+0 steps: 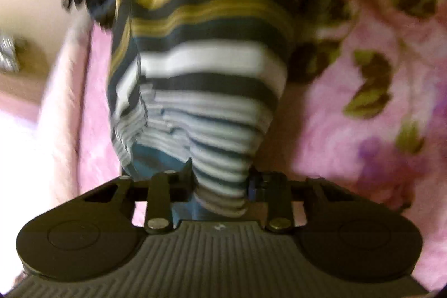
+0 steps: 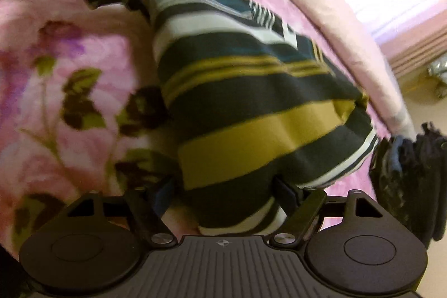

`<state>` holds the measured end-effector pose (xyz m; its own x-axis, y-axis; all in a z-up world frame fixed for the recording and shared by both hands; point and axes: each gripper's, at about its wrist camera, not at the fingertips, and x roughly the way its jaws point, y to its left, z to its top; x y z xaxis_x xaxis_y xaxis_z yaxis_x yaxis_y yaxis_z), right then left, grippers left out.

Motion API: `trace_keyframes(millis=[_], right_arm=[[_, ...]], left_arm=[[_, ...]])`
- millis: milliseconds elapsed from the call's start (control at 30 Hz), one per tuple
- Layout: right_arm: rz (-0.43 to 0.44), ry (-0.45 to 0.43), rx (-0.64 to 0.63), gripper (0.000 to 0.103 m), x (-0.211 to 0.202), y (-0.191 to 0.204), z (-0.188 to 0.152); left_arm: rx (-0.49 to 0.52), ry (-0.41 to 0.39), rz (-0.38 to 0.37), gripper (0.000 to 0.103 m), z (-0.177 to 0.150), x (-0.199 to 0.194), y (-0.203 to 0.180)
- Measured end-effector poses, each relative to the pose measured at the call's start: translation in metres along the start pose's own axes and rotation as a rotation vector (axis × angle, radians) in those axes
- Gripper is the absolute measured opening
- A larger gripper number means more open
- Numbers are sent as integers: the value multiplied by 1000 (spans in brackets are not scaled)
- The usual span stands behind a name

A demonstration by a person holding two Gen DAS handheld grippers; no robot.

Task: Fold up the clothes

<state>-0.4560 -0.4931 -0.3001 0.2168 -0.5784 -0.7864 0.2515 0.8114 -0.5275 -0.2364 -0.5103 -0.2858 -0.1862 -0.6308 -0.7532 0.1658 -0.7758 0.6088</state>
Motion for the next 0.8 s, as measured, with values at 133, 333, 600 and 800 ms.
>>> trace_keyframes(millis=[133,333,600,800], right_arm=[[32,17,45,60,1,-21,-12],[34,51,83,60,-4,-22,-6],[-20,93,94,84,-33,-12,-5],[5,12,294,84,-73,-31,11]], left_arm=[[-19,43,-29,22,-12,8,7],[-66,65,-48,21,-18,-5,15],[-194,-11,-41,39,-22,-49,23],[-398,-89,-34,39,-18,-73,52]])
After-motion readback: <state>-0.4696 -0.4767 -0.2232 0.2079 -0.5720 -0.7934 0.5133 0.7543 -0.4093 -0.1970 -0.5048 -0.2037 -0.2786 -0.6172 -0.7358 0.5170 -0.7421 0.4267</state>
